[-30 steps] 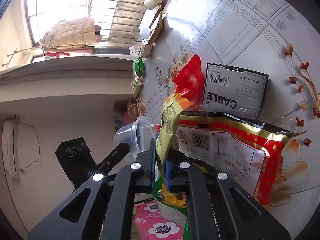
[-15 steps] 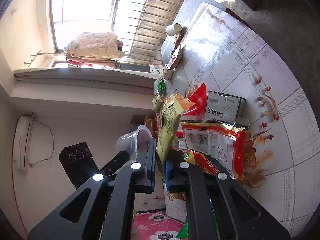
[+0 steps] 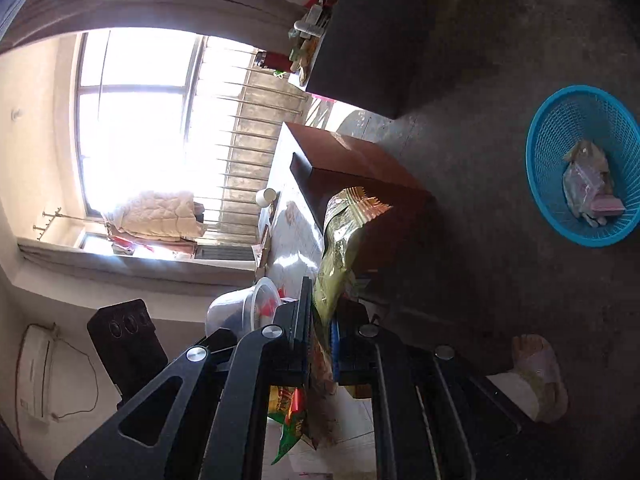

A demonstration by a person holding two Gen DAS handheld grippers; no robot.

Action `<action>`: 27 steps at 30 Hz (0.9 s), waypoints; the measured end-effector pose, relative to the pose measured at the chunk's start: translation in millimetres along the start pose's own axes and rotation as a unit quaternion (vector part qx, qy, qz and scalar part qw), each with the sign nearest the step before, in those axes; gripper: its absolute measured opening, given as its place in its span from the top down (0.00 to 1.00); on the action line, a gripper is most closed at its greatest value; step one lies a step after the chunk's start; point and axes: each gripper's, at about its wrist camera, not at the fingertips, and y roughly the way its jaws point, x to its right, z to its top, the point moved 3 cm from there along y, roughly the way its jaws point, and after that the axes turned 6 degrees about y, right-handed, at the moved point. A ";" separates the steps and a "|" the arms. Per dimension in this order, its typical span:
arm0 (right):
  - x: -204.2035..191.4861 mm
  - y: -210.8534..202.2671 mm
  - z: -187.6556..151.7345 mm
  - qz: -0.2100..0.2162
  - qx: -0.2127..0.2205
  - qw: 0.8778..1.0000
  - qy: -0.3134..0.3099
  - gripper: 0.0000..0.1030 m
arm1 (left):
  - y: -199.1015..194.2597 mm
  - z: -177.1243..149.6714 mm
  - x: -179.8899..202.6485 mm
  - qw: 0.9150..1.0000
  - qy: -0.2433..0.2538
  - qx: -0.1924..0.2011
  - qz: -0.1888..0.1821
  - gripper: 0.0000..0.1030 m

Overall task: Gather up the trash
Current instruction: 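Carry cup and yellow packet to the blue wastebasket and release both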

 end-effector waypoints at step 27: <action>284.6 -21.3 120.0 -0.159 0.133 0.958 0.201 0.61 | 293.0 64.0 62.0 0.988 -0.064 -0.137 -0.019 0.19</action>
